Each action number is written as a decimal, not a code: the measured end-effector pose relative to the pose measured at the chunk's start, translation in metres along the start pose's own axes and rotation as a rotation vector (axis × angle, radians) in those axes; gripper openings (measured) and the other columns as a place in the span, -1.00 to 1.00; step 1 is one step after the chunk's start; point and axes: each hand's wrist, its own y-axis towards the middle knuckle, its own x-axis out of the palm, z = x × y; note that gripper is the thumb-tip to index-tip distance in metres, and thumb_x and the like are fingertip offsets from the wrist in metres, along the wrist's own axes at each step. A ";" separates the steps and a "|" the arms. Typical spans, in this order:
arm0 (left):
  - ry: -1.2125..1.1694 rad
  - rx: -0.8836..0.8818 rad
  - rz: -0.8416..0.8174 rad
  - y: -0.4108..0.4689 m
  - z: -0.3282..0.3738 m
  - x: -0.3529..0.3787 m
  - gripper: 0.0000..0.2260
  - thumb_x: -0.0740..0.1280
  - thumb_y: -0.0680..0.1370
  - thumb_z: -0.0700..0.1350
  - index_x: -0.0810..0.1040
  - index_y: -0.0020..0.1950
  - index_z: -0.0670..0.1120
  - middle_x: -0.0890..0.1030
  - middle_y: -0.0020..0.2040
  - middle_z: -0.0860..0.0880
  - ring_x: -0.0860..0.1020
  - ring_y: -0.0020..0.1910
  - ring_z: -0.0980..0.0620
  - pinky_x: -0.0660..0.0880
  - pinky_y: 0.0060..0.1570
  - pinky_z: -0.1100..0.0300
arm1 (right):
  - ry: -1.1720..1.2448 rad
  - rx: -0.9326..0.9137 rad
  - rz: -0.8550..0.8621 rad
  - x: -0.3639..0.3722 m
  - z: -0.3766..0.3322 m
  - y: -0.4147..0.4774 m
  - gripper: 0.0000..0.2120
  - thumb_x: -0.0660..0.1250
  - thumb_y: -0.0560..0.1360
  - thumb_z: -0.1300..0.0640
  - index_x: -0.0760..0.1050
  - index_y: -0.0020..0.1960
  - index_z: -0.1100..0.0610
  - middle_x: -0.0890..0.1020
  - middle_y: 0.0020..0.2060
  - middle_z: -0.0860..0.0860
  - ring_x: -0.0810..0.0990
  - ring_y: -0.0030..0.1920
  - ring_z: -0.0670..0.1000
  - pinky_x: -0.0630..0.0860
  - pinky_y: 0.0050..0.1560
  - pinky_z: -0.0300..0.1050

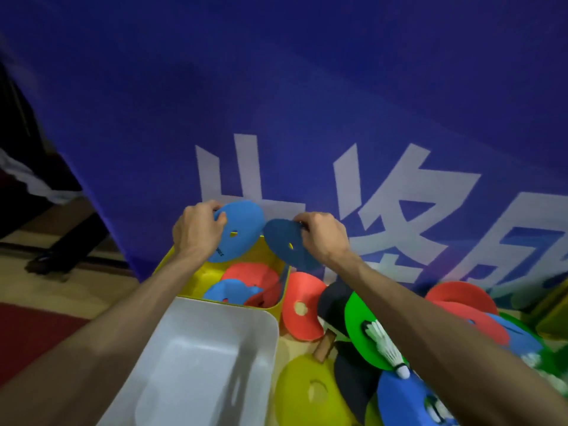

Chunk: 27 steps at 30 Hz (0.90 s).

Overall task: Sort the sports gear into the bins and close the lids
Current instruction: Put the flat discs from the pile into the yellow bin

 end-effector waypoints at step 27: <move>-0.232 0.000 -0.430 -0.022 -0.060 0.083 -0.79 0.28 0.52 -0.25 0.61 0.10 -0.08 0.63 0.07 -0.06 0.57 -0.05 0.03 0.48 0.03 0.21 | 0.371 0.187 -0.320 0.078 0.020 -0.003 -0.75 0.28 0.50 0.25 0.60 0.14 0.14 0.67 0.01 0.04 0.60 -0.05 -0.03 0.56 0.11 -0.06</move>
